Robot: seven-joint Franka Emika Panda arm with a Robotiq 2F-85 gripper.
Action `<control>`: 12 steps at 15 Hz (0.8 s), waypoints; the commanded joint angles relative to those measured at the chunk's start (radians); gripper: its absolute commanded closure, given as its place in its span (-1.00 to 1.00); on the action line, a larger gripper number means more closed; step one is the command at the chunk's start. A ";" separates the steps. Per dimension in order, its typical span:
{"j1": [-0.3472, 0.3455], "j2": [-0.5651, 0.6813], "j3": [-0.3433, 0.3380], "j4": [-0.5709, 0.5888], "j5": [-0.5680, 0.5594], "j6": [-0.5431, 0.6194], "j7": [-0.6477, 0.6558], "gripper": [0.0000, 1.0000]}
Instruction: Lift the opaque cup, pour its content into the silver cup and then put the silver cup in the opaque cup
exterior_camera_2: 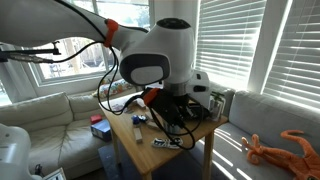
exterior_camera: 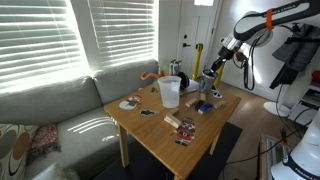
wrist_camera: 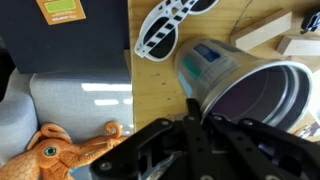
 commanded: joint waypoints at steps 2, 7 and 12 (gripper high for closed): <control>-0.031 -0.083 0.002 0.017 -0.007 -0.029 0.016 0.98; 0.006 -0.201 0.005 0.064 0.055 -0.040 0.033 0.98; 0.135 -0.251 0.023 0.152 0.204 -0.073 0.041 0.98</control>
